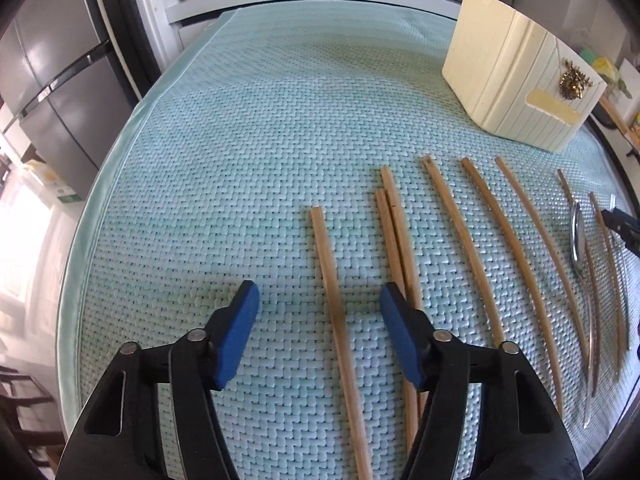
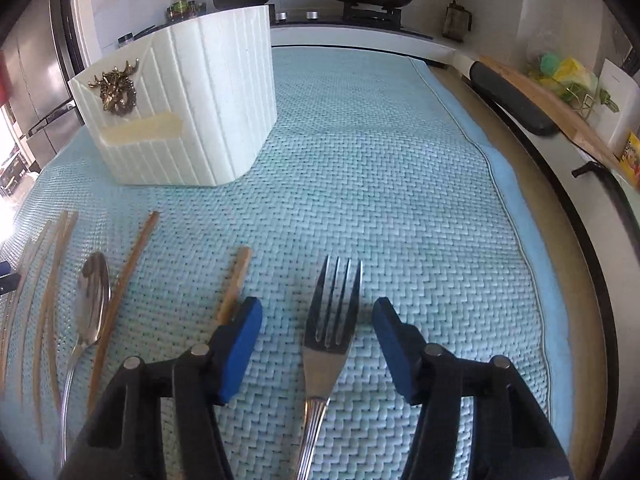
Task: Organize utensils
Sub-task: 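Close the left tool on a wooden chopstick while the right tool closes on the steel fork, then lift the chopstick with the left tool while the right tool carries the fork to the holder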
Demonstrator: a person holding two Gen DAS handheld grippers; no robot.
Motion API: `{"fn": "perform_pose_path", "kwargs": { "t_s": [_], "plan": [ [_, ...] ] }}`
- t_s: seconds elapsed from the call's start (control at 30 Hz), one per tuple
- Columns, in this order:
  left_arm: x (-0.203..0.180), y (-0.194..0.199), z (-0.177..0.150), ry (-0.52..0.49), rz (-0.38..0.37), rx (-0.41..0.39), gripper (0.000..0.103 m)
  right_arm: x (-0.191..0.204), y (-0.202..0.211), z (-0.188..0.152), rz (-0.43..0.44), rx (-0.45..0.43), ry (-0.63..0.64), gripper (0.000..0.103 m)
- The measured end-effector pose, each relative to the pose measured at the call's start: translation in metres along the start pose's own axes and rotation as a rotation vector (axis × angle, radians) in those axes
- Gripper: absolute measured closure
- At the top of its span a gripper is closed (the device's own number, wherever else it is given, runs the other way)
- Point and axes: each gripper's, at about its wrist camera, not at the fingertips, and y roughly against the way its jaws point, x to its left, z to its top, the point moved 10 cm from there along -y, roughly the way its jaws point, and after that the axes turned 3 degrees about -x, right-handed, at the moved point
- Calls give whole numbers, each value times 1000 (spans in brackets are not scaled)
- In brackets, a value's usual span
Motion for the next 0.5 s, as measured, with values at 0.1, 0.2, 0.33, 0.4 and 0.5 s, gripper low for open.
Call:
{"fn": "perform_pose_path", "kwargs": {
  "t_s": [0.1,0.2,0.33,0.4,0.5],
  "plan": [
    [-7,3,1,-6,-11,-10,76,4,-1,5,1,-4,10,77],
    [-6,3,3,14,-34,-20,96,5,-2,8,8,-10,4,78],
    [1,2,8,64,-72,-31,98,4,5,11,48,-39,-19,78],
    [7,4,9,81,-84,-42,98,6,18,11,72,-68,-30,79],
    [10,18,11,98,-106,-79,98,7,42,16,107,-117,-38,79]
  ]
}}
